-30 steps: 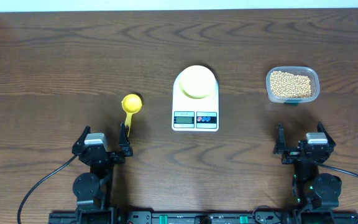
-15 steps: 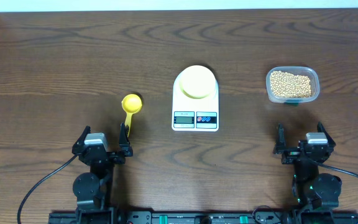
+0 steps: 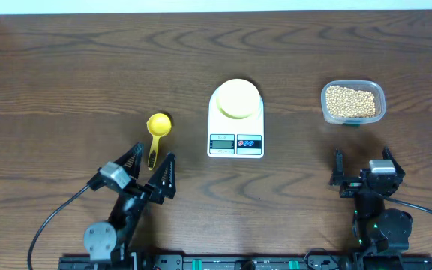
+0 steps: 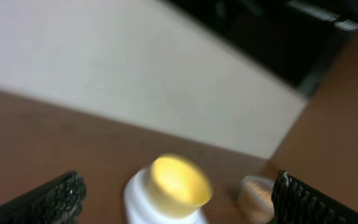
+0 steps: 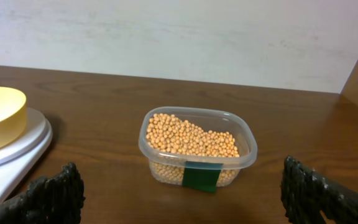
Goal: Scoop item into bowl and weigh 50g on scale
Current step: 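Move the left gripper forward to the yellow scoop handle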
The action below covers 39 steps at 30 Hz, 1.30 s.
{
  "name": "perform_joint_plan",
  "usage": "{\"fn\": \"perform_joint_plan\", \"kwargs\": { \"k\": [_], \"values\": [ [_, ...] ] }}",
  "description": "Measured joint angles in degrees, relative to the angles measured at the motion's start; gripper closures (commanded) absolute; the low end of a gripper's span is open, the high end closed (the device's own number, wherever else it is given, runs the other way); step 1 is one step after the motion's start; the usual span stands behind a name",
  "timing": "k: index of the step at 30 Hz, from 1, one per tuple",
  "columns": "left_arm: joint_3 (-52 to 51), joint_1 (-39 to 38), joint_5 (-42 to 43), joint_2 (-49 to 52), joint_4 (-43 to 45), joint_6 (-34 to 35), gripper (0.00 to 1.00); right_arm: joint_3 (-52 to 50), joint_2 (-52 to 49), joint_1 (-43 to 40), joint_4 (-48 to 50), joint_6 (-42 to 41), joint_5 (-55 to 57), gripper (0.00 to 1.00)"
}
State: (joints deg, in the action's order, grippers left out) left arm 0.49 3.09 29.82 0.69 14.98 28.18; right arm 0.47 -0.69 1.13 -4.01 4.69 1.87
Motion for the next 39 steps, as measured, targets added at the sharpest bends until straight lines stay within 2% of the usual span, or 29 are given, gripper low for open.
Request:
{"fn": "perform_joint_plan", "kwargs": {
  "k": [3,7,14,17,20,28,39],
  "values": [
    [1.0,0.0,1.4,-0.1,2.4,0.3,0.02,0.0,0.0,0.0,0.0,0.0,0.0,0.01],
    [6.6,0.0,1.4,1.2,-3.2,-2.6,0.02,0.0,0.0,0.0,0.0,0.0,0.0,0.01],
    [27.1,-0.1,-4.9,13.2,-28.3,-10.1,0.02,0.0,0.0,0.0,0.0,0.0,0.0,0.01],
    [35.5,-0.2,-10.2,22.3,-41.3,-11.3,0.02,0.0,0.0,0.0,0.0,0.0,0.0,0.01],
    [41.0,-0.2,-14.8,32.4,-50.1,-11.8,0.02,0.0,0.0,0.0,0.0,0.0,0.0,0.01],
    [42.6,-0.2,-18.5,53.0,-51.1,-12.0,0.02,0.0,0.0,0.0,0.0,0.0,0.0,0.01],
    [42.6,-0.2,-21.4,72.6,-43.0,-11.9,0.02,0.0,0.0,0.0,0.0,0.0,0.0,0.01]
  ]
}}
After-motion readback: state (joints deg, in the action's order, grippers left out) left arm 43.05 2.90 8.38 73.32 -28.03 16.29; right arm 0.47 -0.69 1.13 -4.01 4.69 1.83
